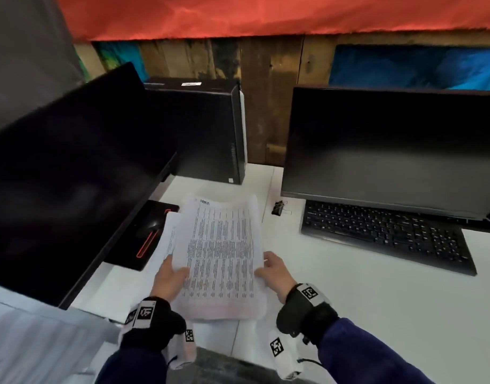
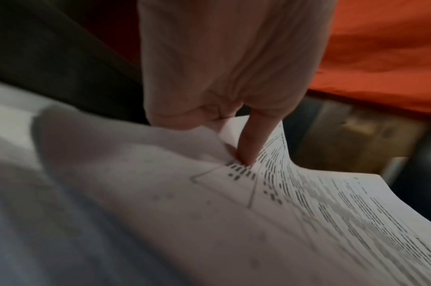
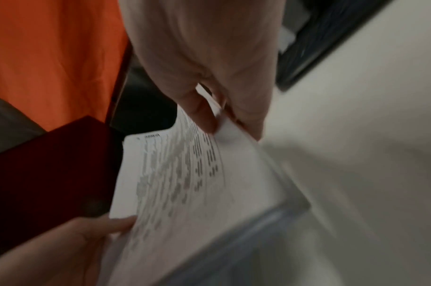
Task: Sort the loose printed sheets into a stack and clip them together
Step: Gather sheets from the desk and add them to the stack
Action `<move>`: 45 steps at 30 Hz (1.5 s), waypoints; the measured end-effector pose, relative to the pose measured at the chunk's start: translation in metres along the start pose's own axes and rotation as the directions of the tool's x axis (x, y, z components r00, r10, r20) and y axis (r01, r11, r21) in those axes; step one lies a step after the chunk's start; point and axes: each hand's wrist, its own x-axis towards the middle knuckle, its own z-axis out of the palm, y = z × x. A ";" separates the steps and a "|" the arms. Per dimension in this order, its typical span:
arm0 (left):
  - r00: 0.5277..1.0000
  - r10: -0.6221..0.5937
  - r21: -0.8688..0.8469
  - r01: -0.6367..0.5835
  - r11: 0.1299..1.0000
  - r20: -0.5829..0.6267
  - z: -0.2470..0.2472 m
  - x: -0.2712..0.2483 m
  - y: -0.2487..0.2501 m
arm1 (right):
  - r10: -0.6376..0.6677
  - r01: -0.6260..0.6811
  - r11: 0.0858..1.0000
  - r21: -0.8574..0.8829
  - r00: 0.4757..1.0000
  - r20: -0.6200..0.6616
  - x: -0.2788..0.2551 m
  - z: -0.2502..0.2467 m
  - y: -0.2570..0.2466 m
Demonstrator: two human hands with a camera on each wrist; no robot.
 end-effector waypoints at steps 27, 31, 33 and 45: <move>0.922 -0.361 0.340 0.386 0.857 -0.137 0.027 0.011 0.000 | 0.370 -0.381 0.921 -0.079 0.920 -0.128 0.035 0.011 0.035; 0.950 -0.306 0.140 0.312 0.940 -0.064 0.058 0.000 0.008 | 0.382 -0.352 0.913 0.209 0.916 -0.127 0.016 -0.013 0.045; 0.956 -0.292 0.058 0.291 0.955 0.003 0.069 -0.007 0.008 | 0.378 -0.339 0.906 0.254 0.917 -0.126 0.006 -0.026 0.050; 0.986 0.098 -0.144 -0.079 0.986 0.131 0.104 -0.063 0.051 | -0.020 0.051 0.965 0.258 0.993 -0.120 -0.071 -0.098 0.025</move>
